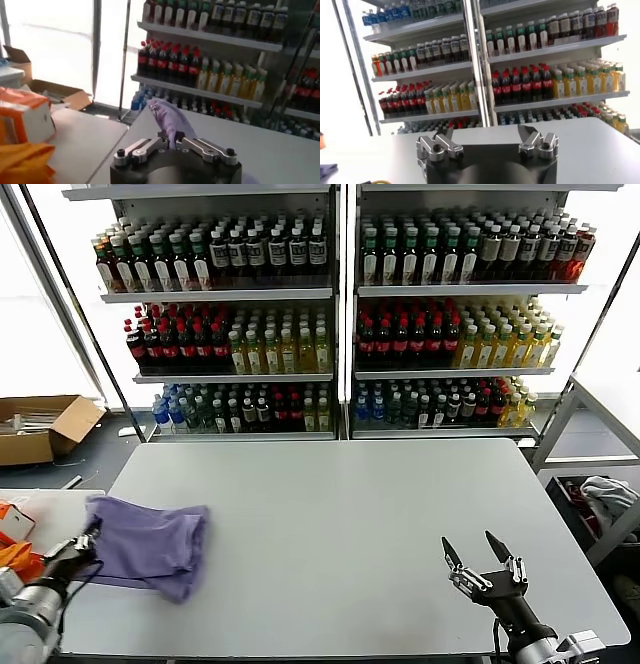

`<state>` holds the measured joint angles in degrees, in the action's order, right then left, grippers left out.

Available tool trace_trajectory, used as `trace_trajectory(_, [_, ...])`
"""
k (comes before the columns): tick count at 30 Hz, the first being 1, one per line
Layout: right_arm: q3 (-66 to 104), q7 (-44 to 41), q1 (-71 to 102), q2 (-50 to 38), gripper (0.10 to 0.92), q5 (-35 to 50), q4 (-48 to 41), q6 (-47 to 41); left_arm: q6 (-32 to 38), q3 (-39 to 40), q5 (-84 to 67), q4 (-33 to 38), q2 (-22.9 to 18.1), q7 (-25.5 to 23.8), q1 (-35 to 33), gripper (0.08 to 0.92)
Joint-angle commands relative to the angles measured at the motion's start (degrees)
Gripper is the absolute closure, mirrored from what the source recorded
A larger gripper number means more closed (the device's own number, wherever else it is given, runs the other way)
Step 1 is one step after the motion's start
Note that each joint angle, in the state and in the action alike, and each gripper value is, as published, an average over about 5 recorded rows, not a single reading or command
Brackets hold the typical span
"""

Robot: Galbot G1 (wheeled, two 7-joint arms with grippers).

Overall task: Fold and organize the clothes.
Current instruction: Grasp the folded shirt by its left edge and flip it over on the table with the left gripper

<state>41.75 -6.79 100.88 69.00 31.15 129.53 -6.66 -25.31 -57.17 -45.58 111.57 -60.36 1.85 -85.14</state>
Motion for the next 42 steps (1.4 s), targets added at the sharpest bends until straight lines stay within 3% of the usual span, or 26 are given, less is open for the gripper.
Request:
trace_trajectory(1, [0.2,-0.1,0.7,0.0,0.203,0.2,0.0,0.5,-1.6,0.9,0.6,11.2,6.8,2.0,-0.7,0.873])
trace_trajectory(5, [1.1,-0.1,1.7,0.1,0.203,0.2,0.2,0.9,-2.4,19.4,5.5,16.8,3.4,4.5,-0.1,0.873])
trace_trajectory(8, [1.7,-0.1,2.1,0.3,0.203,0.2,0.4,0.8,-2.5,34.7,7.9,15.9,0.6,6.5,2.2,0.873])
trace_trajectory(13, [2.0,0.0,2.7,1.0,0.203,-0.4,1.0,0.4,-2.6,55.0,6.5,8.0,-5.3,8.3,12.1,0.873])
trace_trajectory(18, [2.1,0.3,3.4,1.6,0.203,-1.5,0.5,-0.3,-1.8,66.1,2.7,-4.4,-13.7,13.8,23.3,0.873])
trace_trajectory(23, [2.9,1.0,3.7,1.4,0.203,-1.8,-0.4,-1.6,0.1,67.5,-2.0,-12.6,-19.5,16.2,29.7,0.873])
trace_trajectory(31, [0.6,2.1,1.6,-0.3,0.203,-0.9,-1.1,-4.4,2.8,63.1,-5.7,-14.2,-21.4,15.8,32.6,0.835])
trace_trajectory(36, [-2.4,4.2,-3.3,-2.4,0.203,1.8,-3.2,-7.4,4.3,60.6,-6.5,-9.0,-19.5,12.9,30.8,0.691])
trace_trajectory(42, [-12.0,8.6,-13.5,-4.3,0.203,5.5,-7.7,-12.2,5.4,52.7,-7.6,0.6,-13.2,8.9,24.8,0.518])
